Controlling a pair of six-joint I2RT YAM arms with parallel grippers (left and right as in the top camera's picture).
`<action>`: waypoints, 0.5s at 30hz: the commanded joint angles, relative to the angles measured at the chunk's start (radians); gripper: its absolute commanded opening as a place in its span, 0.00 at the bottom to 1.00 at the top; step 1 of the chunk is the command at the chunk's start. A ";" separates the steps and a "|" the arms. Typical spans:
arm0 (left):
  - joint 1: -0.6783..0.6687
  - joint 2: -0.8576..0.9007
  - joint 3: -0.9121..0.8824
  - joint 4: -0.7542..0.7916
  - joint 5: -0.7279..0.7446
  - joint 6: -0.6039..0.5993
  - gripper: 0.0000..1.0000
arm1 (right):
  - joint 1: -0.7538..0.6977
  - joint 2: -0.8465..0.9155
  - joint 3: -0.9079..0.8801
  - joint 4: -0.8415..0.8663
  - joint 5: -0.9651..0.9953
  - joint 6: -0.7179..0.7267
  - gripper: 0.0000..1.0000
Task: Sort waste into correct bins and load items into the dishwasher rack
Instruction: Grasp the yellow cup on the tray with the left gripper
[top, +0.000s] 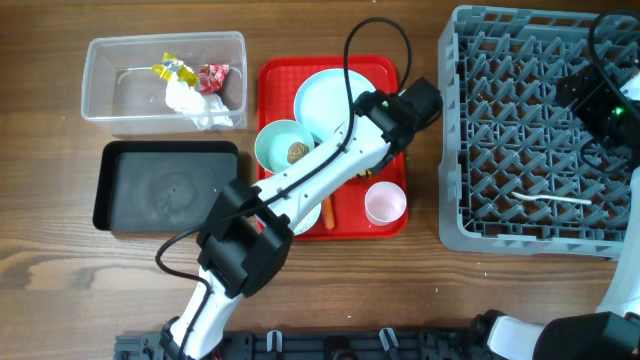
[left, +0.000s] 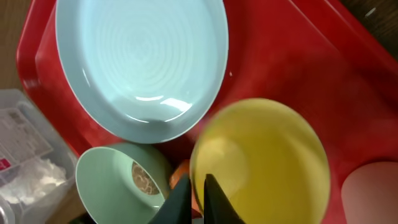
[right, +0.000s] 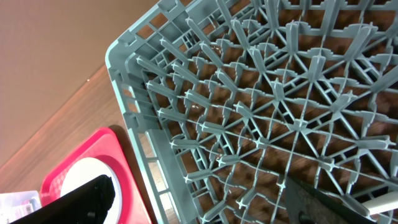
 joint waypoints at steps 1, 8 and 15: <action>0.003 0.005 0.024 -0.025 0.047 -0.024 0.09 | -0.002 -0.011 0.018 0.002 -0.016 -0.021 0.90; 0.004 0.005 0.012 -0.059 0.164 -0.024 0.25 | -0.002 -0.011 0.018 -0.001 -0.016 -0.020 0.90; 0.011 0.005 0.011 -0.114 0.164 -0.024 0.26 | -0.002 -0.011 0.018 -0.002 -0.016 -0.021 0.90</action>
